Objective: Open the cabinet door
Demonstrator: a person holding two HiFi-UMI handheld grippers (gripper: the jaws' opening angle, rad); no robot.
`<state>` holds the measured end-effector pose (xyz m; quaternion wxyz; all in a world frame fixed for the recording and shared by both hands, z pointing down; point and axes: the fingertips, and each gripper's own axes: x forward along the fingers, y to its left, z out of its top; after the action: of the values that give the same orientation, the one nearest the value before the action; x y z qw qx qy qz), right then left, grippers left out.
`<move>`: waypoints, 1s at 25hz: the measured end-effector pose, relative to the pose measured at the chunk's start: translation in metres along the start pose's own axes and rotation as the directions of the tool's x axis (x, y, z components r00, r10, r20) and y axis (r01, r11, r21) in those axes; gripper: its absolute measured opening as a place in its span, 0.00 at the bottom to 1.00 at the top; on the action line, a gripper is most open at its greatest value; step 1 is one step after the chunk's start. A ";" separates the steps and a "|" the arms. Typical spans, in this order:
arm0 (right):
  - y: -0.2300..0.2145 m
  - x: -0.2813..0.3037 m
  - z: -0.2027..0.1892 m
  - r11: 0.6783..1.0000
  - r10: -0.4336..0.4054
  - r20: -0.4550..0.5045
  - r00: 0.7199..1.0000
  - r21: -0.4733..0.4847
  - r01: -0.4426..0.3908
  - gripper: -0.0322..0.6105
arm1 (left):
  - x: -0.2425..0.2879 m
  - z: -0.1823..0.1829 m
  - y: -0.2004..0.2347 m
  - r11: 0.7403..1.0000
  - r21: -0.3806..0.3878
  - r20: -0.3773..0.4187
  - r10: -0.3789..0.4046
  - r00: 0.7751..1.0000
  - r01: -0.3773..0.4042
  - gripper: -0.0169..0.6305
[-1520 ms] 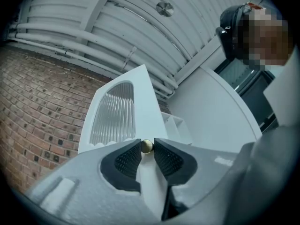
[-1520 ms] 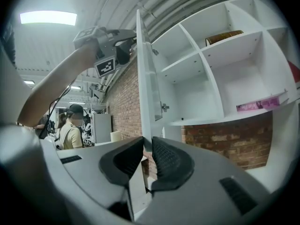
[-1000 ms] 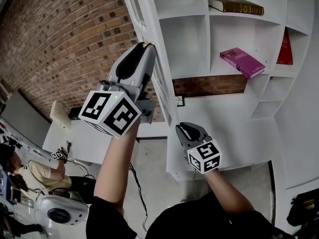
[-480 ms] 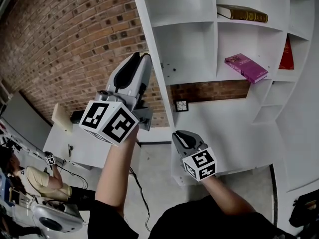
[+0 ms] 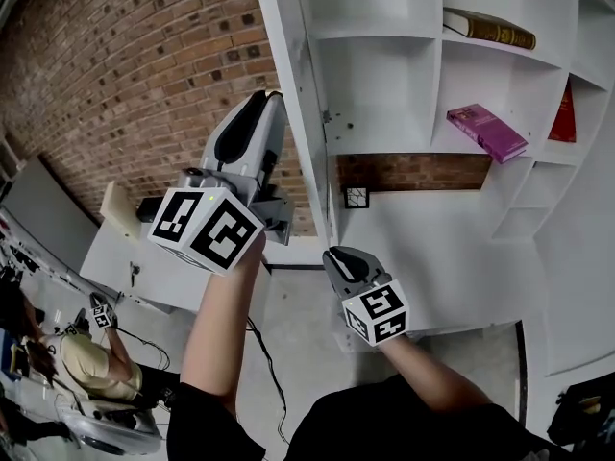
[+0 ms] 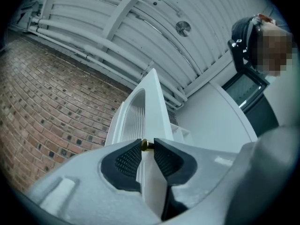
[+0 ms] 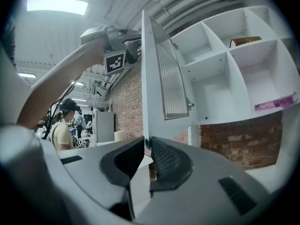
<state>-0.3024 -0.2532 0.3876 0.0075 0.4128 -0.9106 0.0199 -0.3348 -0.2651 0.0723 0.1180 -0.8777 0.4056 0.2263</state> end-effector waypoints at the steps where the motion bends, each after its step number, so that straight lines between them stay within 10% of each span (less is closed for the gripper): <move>1: 0.003 0.003 -0.001 1.000 0.008 -0.002 1.000 0.009 -0.008 0.12 | -0.003 0.001 0.003 1.000 0.013 0.004 0.012 1.000 -0.012 0.16; 8: 0.019 0.018 -0.003 0.999 0.050 -0.010 0.999 0.022 -0.050 0.12 | -0.016 0.008 0.017 0.987 0.135 0.030 0.081 0.996 -0.085 0.14; 25: -0.025 -0.087 -0.031 0.998 -0.019 -0.100 0.995 0.054 0.025 0.12 | -0.103 -0.043 -0.030 0.991 0.100 0.029 0.089 0.996 -0.091 0.14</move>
<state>-0.2265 -0.2029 0.4168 0.0420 0.4213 -0.9036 0.0653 -0.3576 -0.1948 0.1617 0.1568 -0.8486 0.4543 0.2213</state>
